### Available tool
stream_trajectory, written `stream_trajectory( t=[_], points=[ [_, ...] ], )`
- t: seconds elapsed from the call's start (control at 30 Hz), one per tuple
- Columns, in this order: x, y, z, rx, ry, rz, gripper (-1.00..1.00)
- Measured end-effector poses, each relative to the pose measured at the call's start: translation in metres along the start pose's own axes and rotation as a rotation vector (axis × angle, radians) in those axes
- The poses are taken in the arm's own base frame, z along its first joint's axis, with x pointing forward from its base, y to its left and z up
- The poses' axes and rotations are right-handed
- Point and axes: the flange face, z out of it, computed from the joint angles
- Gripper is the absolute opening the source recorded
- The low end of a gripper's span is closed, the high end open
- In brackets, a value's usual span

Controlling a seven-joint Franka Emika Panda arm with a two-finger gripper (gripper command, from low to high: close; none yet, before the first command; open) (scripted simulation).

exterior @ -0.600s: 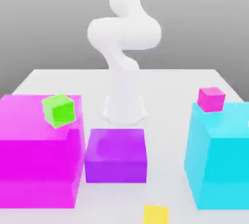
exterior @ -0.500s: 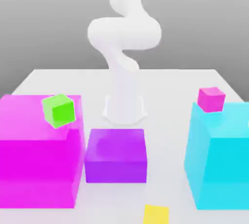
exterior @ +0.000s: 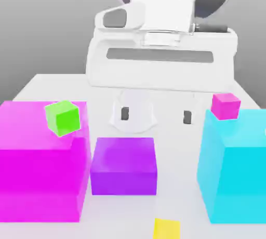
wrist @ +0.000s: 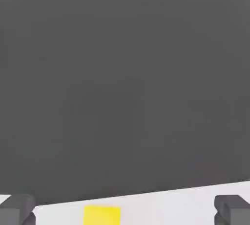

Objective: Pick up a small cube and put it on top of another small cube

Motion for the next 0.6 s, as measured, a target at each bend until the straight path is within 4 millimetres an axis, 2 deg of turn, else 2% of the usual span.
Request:
stream_trajectory(
  t=[0.13, 0.3, 0.47, 0.5, 0.6],
  points=[
    [-0.019, 0.004, 0.071, -0.074, -0.071, 0.016, 0.0],
    [-0.052, 0.02, 0.155, -0.164, -0.165, 0.04, 0.0],
    [-0.071, 0.035, 0.226, -0.187, -0.19, 0.047, 0.0],
    [-0.073, 0.037, 0.234, -0.188, -0.19, 0.047, -1.0],
    [-0.073, 0.037, 0.234, -0.187, -0.19, 0.047, -1.0]
  ],
)
